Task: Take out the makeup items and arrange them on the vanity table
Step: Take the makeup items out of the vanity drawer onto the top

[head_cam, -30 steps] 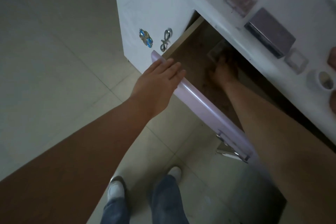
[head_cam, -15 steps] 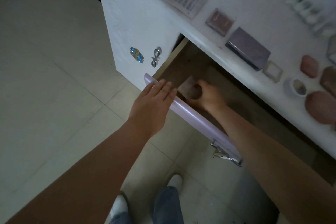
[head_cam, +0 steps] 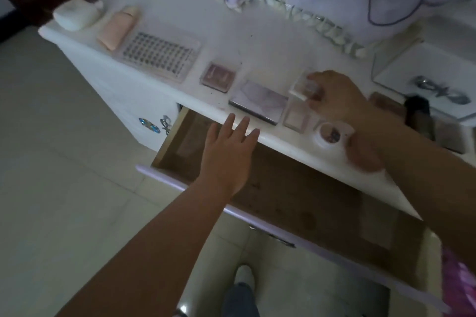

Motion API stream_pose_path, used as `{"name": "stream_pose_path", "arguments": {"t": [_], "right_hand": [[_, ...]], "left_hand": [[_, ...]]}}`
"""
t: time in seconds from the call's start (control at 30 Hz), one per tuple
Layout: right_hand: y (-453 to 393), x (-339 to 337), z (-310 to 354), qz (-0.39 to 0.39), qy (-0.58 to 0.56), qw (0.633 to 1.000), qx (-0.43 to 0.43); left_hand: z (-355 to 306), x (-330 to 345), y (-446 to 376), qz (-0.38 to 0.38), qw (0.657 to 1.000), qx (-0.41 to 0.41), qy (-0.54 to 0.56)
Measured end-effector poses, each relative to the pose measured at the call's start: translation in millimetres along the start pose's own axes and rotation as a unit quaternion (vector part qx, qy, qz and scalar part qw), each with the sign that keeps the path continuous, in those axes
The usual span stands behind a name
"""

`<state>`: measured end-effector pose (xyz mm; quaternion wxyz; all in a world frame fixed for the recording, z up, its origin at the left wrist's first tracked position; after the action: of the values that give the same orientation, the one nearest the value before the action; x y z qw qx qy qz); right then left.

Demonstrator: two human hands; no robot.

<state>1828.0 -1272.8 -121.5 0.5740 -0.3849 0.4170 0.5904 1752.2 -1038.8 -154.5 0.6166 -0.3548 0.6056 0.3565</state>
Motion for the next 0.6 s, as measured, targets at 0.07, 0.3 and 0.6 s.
{"name": "stream_pose_path", "arguments": {"t": [0.07,0.3,0.6], "right_hand": [[-16.0,5.5,-8.9,0.01,0.023,0.999,-0.022],[-19.1,16.7,-26.1,-0.013,0.038,0.999,-0.021],[226.1,93.8,25.3,-0.082,-0.026,0.996,-0.031]], "left_hand": [[-2.0,1.3,-12.8,0.001,1.0,0.012,-0.002],[-6.6,25.4,-5.1,0.028,0.996,0.085,-0.017],[-12.0,47.1,66.8,0.047,0.96,0.259,-0.096]]}}
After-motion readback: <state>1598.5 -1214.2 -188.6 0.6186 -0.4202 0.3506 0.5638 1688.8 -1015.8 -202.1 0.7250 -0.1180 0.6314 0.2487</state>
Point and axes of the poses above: each hand's wrist, its own y-axis away from the middle knuckle, its own x-axis out of the palm, z = x × y, the point moved 1 cm from there along -y, towards the middle knuckle, and after that the axes turned 15 degrees about -y, right-handed, at the moved point
